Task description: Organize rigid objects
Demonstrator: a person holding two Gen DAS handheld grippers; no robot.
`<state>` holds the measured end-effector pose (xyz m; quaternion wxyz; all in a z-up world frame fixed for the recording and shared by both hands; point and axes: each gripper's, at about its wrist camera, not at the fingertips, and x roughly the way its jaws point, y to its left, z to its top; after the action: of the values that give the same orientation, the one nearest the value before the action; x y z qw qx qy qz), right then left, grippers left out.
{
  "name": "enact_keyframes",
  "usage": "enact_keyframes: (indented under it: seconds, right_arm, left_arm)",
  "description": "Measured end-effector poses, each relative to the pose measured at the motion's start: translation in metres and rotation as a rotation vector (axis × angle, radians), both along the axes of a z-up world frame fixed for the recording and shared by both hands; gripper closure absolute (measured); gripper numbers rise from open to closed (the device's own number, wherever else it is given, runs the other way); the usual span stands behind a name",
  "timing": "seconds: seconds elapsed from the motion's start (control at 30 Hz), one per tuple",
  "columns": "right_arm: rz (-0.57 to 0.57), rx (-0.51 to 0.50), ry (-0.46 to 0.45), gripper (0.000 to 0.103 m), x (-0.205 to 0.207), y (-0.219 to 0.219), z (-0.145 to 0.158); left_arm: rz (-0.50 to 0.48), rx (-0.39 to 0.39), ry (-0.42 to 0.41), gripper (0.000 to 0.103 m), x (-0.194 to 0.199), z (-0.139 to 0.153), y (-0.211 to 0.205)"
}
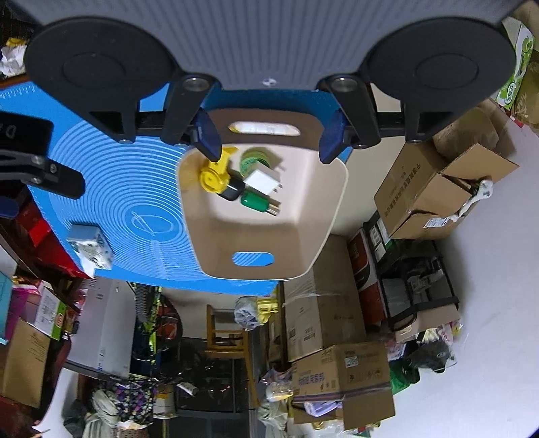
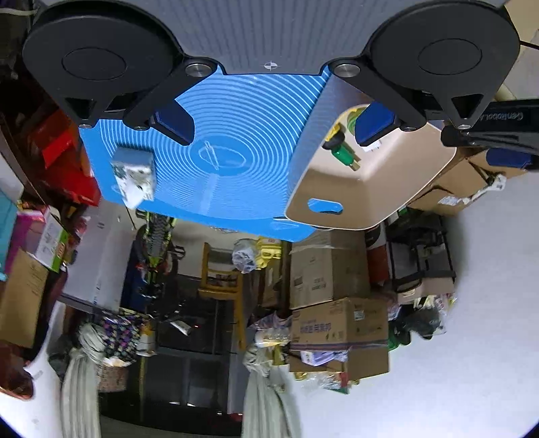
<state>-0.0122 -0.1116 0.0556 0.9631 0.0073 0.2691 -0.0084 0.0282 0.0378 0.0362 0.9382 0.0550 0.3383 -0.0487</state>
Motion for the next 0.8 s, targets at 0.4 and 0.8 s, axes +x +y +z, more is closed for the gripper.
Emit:
enact_keyframes:
  seconds: [0.4,0.8]
  right_arm:
    - [-0.042,-0.007,0.001,0.002,-0.054,-0.013,-0.015]
    - [-0.061,0.011,-0.012,0.002,-0.078,-0.011,-0.023]
  left_arm:
    - [-0.04,0.011,-0.024,0.033,-0.046,-0.012,-0.017]
    - [-0.058,0.032,-0.029,0.033,-0.068,-0.028,-0.023]
